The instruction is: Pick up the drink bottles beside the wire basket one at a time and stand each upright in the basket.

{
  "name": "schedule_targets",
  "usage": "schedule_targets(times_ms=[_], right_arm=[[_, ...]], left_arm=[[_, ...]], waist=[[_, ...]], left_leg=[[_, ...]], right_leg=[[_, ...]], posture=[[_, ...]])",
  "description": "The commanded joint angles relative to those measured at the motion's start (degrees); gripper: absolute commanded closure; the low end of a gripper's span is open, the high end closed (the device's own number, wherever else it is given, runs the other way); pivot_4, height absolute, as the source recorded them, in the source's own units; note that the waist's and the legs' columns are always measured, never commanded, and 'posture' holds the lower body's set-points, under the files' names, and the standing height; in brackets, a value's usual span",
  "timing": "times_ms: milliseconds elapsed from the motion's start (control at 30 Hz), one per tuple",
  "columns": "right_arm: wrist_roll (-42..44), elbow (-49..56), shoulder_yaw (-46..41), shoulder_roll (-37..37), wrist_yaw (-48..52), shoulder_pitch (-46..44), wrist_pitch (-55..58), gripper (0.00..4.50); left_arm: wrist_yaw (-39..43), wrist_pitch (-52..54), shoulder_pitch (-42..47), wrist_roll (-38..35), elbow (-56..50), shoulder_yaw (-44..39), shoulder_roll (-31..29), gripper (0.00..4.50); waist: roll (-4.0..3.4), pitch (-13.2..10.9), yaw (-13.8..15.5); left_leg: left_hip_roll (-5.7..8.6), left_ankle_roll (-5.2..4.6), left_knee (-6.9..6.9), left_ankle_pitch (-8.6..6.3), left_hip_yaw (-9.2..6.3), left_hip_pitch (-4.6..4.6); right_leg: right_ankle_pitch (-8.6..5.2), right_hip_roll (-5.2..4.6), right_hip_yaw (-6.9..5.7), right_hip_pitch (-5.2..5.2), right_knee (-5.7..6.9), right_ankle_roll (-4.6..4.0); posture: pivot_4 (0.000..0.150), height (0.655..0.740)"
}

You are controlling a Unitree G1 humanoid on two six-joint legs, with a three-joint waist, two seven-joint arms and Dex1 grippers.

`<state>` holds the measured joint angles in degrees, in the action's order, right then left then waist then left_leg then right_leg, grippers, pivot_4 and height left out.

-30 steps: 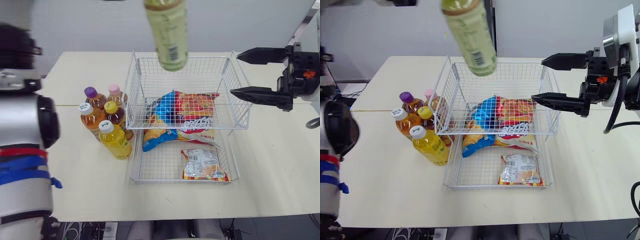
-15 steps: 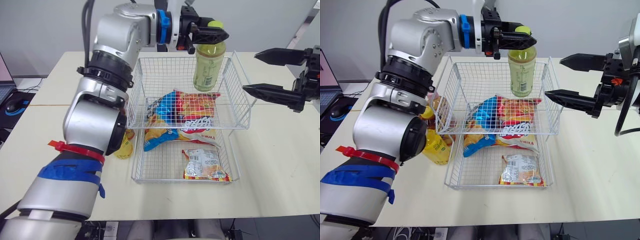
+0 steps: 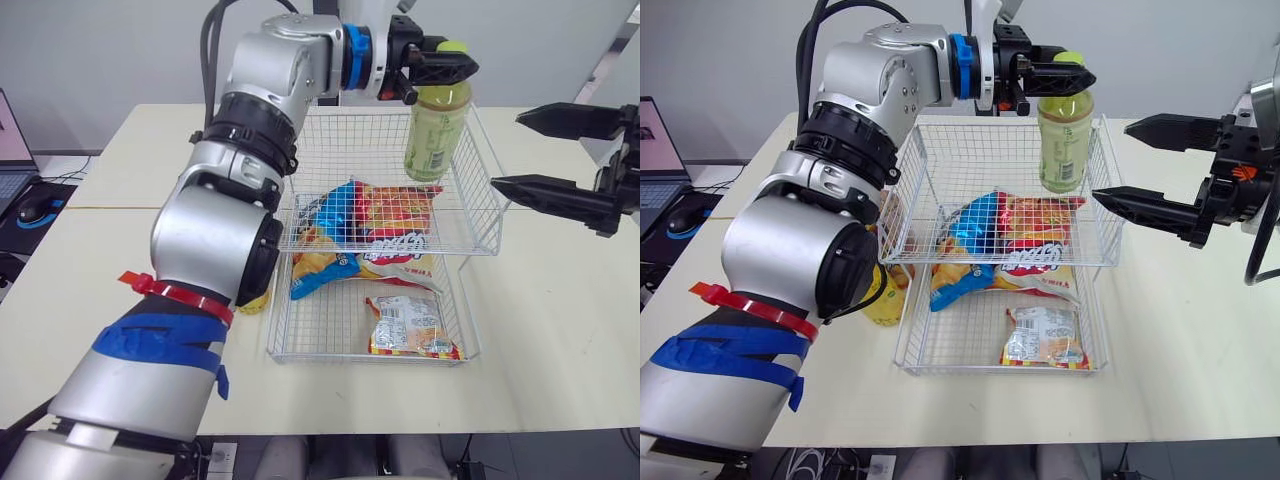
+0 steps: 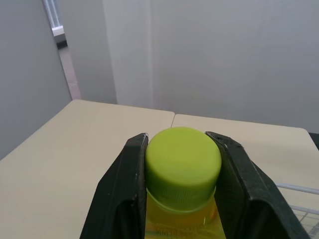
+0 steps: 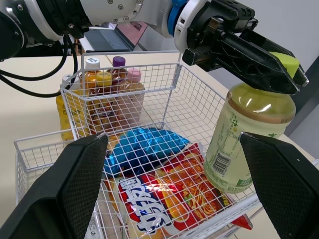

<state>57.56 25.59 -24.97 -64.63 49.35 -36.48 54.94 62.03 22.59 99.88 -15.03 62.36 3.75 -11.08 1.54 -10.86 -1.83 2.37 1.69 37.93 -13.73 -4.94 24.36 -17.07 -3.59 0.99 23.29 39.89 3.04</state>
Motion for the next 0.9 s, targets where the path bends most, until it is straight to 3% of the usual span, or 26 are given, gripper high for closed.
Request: schedule_targets(times_ms=[33,200,300,467,667,900], right_arm=[[0.9,1.3,-2.5,-1.0,-0.9,0.2,-0.8,0.00],[0.9,1.3,-2.5,-1.1,-1.0,0.7,-1.4,0.00],[0.6,1.4,-2.8,-1.3,-0.9,1.2,-1.8,0.00],[0.4,2.1,-4.2,-1.9,-0.6,2.8,-2.3,0.00],[-0.2,2.7,-3.4,-0.9,1.2,2.5,-6.5,0.00],[1.9,3.0,1.6,0.5,4.1,1.0,-8.6,0.00]], left_arm=[[1.1,-2.4,3.2,1.1,-0.5,-1.6,-1.1,1.63],[2.8,-1.8,5.0,1.1,-0.7,-3.1,-2.9,0.07],[5.0,-0.3,5.8,0.6,-2.3,-4.1,-5.5,0.03],[11.1,9.5,2.3,-2.4,-15.5,-4.7,-12.8,0.03],[8.2,26.0,-9.7,-10.4,-40.2,-10.2,-22.4,0.03],[1.9,32.6,-27.1,-14.2,-59.8,-17.7,-34.8,0.03]], waist=[[0.00,0.0,0.0],[0.00,0.0,0.0],[0.00,0.0,0.0],[-0.01,0.0,-0.4],[-0.05,0.0,-0.5],[-0.09,0.0,-1.2]], left_leg=[[0.00,0.00,0.00,0.00,0.00,0.00],[0.00,0.00,0.00,0.00,0.00,0.00],[0.00,0.00,0.00,0.00,0.00,0.00],[-0.05,0.00,-0.02,0.00,-0.04,-0.01],[-0.07,0.01,0.05,0.01,-0.36,-0.03],[-0.11,0.03,0.06,0.02,-0.39,-0.08]], right_leg=[[0.00,0.00,0.01,0.00,0.01,0.00],[0.00,0.00,0.00,0.00,0.01,0.00],[0.00,0.01,-0.01,0.00,0.01,0.00],[0.00,0.05,0.03,0.02,0.03,0.00],[0.00,0.08,0.01,-0.01,0.07,0.00],[0.00,0.10,0.05,-0.02,0.08,-0.02]], posture=[[0.150,0.7400],[0.150,0.7400],[0.150,0.7400],[0.150,0.7400],[0.150,0.7400],[0.150,0.7400]])
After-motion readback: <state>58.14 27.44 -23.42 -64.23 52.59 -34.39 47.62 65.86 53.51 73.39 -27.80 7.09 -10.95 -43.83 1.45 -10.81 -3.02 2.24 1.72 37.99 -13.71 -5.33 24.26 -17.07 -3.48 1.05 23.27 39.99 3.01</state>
